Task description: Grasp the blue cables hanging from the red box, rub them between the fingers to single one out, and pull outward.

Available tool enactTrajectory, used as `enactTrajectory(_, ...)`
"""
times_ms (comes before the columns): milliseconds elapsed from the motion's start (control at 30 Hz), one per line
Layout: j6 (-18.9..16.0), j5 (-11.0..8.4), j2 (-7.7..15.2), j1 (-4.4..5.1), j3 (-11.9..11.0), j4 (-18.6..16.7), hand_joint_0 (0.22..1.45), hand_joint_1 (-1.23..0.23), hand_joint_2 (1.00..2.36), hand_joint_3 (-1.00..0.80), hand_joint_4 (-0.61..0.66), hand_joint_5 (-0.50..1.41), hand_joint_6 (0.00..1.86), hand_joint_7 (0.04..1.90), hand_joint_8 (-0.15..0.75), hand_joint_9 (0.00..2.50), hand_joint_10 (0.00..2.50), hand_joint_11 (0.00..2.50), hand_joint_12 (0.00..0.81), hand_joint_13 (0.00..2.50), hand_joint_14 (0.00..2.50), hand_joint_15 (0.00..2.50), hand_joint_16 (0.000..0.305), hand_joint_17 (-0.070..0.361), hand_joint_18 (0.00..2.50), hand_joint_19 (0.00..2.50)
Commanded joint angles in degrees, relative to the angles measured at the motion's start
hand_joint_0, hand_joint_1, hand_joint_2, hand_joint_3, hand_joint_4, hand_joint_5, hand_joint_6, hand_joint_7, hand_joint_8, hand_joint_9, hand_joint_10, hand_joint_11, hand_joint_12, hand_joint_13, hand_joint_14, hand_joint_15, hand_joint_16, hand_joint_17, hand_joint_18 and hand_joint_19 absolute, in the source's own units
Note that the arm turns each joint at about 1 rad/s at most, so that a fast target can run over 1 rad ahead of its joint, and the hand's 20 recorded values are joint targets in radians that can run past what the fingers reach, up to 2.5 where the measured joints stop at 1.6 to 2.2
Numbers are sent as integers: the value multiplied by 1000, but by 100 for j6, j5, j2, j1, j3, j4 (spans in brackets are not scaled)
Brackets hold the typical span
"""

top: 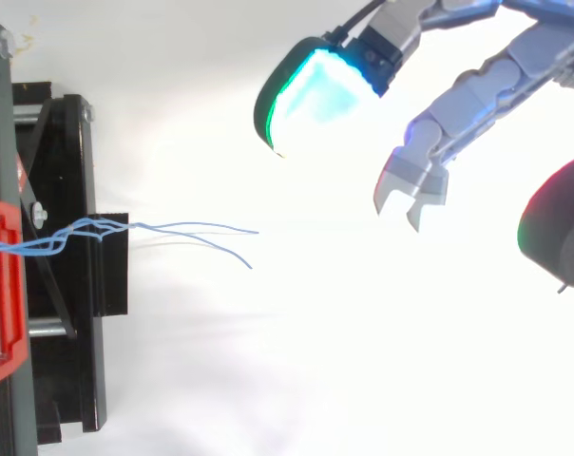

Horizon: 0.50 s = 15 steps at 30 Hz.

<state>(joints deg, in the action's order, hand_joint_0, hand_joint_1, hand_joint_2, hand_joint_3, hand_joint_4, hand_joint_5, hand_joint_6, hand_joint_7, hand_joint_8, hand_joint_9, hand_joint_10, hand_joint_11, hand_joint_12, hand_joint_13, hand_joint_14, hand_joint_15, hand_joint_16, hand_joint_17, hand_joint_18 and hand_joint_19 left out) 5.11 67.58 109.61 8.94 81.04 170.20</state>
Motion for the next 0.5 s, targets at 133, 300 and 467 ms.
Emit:
enactTrajectory(133, 87, -35, 8, 3, 0, -13, 528, -625, 1002, -469, 185, -172, 502, 706, 250, 924, 16, 505, 344, 988, 32, 801, 55, 124, 717, 720)
enactTrajectory(300, 130, -96, 8, 3, 0, -40, 531, -625, 1002, -465, 187, -170, 502, 707, 250, 927, 18, 498, 345, 991, 31, 794, 55, 123, 715, 731)
enactTrajectory(467, 122, -79, 254, 3, 0, -75, 532, -623, 1002, -466, 187, -169, 502, 709, 254, 928, 16, 498, 345, 991, 32, 798, 55, 123, 720, 730)
